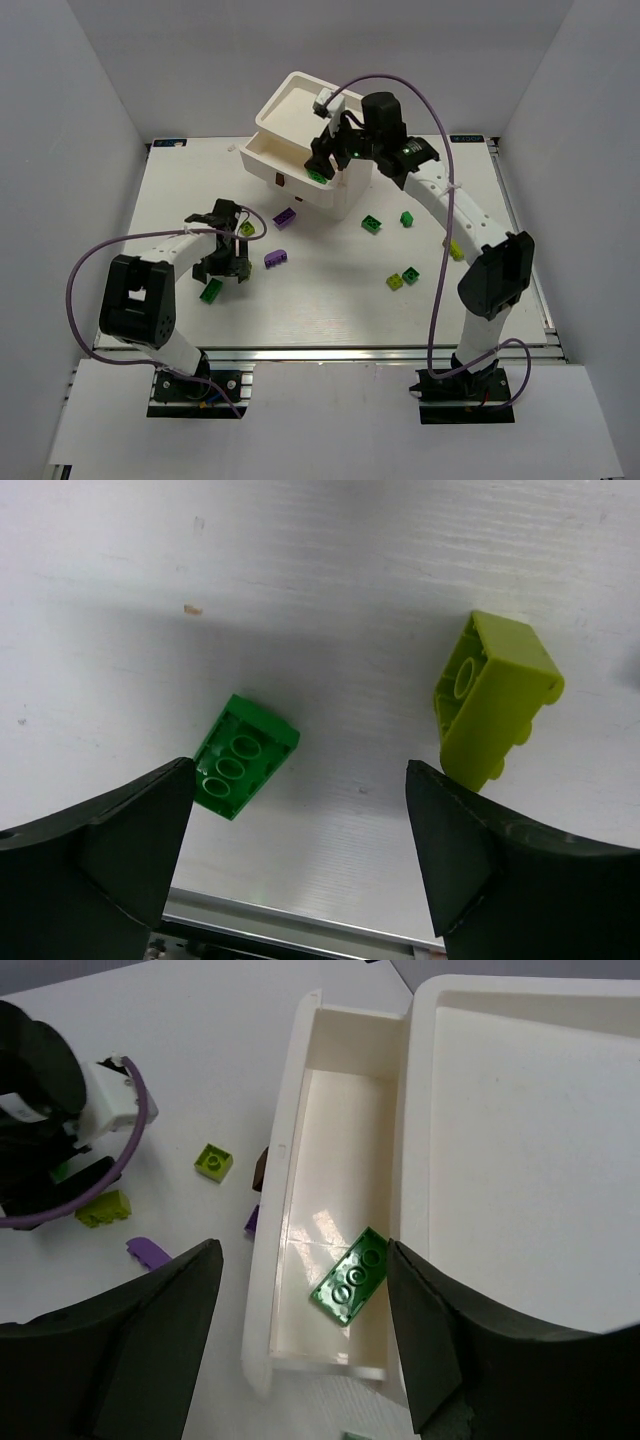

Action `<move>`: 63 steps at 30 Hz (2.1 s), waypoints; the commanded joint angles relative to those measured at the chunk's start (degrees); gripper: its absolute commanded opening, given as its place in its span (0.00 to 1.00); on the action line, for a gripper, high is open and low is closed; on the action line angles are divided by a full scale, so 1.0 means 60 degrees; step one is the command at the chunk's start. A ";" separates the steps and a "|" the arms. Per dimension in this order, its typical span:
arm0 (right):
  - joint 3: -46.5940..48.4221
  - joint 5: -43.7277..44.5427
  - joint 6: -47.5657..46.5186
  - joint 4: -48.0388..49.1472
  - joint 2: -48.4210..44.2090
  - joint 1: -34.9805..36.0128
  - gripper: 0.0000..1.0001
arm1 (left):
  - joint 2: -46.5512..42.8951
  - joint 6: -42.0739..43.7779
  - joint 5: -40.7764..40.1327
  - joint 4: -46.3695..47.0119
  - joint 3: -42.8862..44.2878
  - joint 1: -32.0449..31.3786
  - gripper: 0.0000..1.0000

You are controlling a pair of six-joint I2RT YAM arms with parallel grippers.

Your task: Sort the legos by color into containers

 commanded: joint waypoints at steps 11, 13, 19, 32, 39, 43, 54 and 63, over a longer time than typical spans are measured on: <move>-0.1608 -0.0552 0.0432 0.0709 -0.2148 -0.0891 0.74 | 0.0676 0.1195 0.1297 -0.0167 0.0339 0.0964 0.74; -0.1681 -0.0537 0.0462 0.0710 -0.2236 -0.1037 0.74 | 0.0999 0.1195 0.1311 -0.0167 0.0353 0.0964 0.66; -0.2149 -0.0566 0.0579 0.0841 -0.2529 -0.1330 0.74 | 0.1293 0.1137 0.1253 -0.0108 0.0309 0.0964 0.49; -0.3012 -0.1034 0.0317 0.0797 -0.3071 -0.1756 0.74 | -0.0577 0.0434 0.1823 -0.0665 0.1597 0.0964 0.15; -0.4768 -0.1167 -0.0284 0.1119 -0.3935 -0.1975 0.69 | -0.3038 -0.0195 0.3741 0.1118 0.1877 0.0774 0.11; -0.5840 -0.0977 -0.0417 0.1412 -0.4476 -0.2107 0.56 | -0.3541 -0.1144 0.5088 0.3458 0.2081 0.0774 0.11; -0.7276 -0.0420 -0.0666 0.1559 -0.4931 -0.2210 0.11 | -0.1024 -0.4690 0.6526 0.9673 0.3267 0.0774 0.08; -0.8551 0.0034 -0.0710 0.1749 -0.5444 -0.2225 0.17 | 0.0486 -0.5821 0.6498 1.1069 0.3796 0.0774 0.09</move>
